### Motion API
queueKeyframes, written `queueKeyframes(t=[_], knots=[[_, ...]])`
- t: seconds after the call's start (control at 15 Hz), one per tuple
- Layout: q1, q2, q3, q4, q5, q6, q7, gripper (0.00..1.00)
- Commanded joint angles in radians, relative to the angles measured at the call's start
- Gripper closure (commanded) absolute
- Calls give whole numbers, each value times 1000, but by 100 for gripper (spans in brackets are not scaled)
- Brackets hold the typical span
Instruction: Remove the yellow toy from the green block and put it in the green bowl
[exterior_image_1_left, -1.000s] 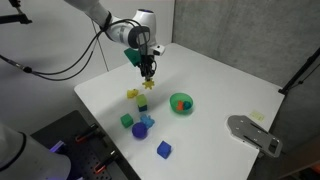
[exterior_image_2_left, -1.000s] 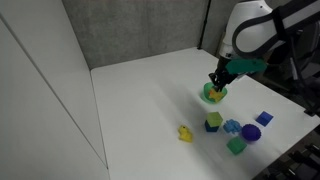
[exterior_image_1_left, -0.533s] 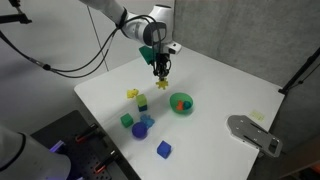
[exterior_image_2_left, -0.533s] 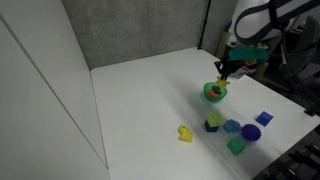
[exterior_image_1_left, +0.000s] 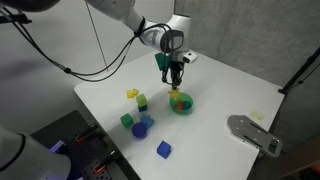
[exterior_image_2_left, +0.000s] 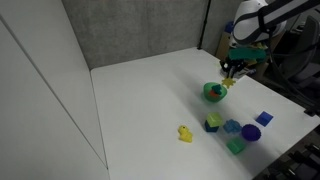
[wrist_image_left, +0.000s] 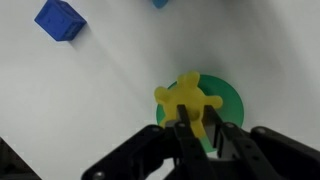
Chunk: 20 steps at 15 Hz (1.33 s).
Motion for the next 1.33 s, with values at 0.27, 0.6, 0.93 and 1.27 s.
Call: queueKeyframes(t=[0.27, 0.6, 0.93, 1.27], knots=[[-4, -13, 19, 60, 8, -122, 18, 14], [-35, -92, 66, 16, 94, -228, -68, 0], [-35, -218, 86, -43, 127, -359, -147, 0], [-25, -402, 104, -167, 101, -428, -216, 0]])
